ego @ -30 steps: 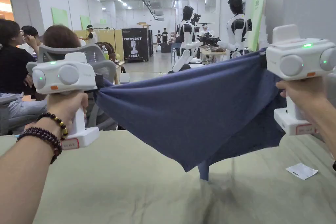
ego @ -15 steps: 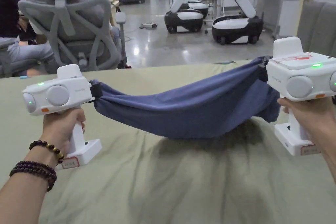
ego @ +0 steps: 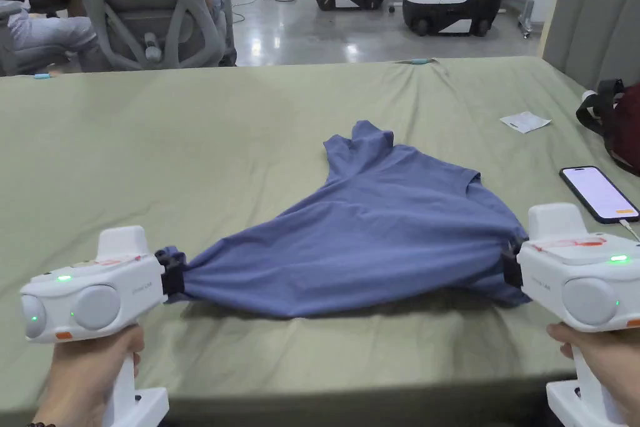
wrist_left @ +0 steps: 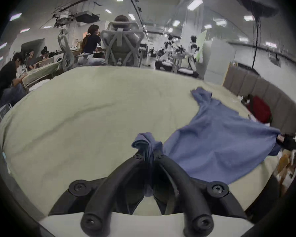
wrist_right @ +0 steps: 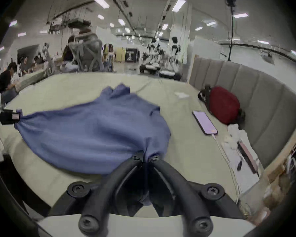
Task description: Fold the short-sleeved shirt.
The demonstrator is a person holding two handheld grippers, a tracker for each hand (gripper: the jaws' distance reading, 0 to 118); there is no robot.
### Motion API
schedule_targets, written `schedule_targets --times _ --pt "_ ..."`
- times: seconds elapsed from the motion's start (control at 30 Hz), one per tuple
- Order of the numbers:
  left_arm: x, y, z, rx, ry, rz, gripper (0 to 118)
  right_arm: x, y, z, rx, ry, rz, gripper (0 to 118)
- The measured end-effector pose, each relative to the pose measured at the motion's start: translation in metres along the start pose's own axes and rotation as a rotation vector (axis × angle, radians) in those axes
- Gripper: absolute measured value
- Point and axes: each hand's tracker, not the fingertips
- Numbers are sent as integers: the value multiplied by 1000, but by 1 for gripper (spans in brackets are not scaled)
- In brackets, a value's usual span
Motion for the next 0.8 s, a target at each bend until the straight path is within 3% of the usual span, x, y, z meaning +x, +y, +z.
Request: schedule_targets --times 0.2,0.23,0.27,0.3,0.33,0.37,0.4,0.43,0.53,0.6,0.67,0.7,0.73,0.77,0.8 --pt "0 -1 -16 -47 12 7 6 7 -13 -16 -60 11 -64 5" --pt "-2 1 -14 -44 10 21 9 8 -14 -16 -60 10 -74 10" --pt "-4 3 -11 -36 9 36 18 10 -13 -15 -53 12 -92 26" --pt "-4 6 -8 -23 12 51 39 10 -12 -12 -32 14 -112 59" --pt "-5 10 -5 -4 21 56 79 10 -13 -4 15 4 -127 106" --pt "-5 13 -1 18 27 64 106 9 -11 -2 49 -5 -131 118" --pt "-4 15 4 41 28 61 118 8 -9 1 74 -16 -129 113" --pt "-3 18 8 69 25 53 115 11 -10 6 149 -20 -137 113" --pt "3 24 19 114 38 28 115 6 -1 5 138 -29 -118 113" --pt "8 25 24 123 47 10 111 -5 7 9 147 -27 -104 106" --pt "13 24 29 147 45 -9 77 -8 9 9 154 -25 -97 78" --pt "15 23 30 152 52 -13 51 -10 8 8 159 -28 -96 57" --pt "17 22 30 158 68 -17 17 -18 14 11 162 -34 -91 25" --pt "19 20 30 165 85 -16 2 -19 14 10 163 -41 -90 10" --pt "19 19 31 170 94 -13 0 -19 14 9 161 -47 -88 5"
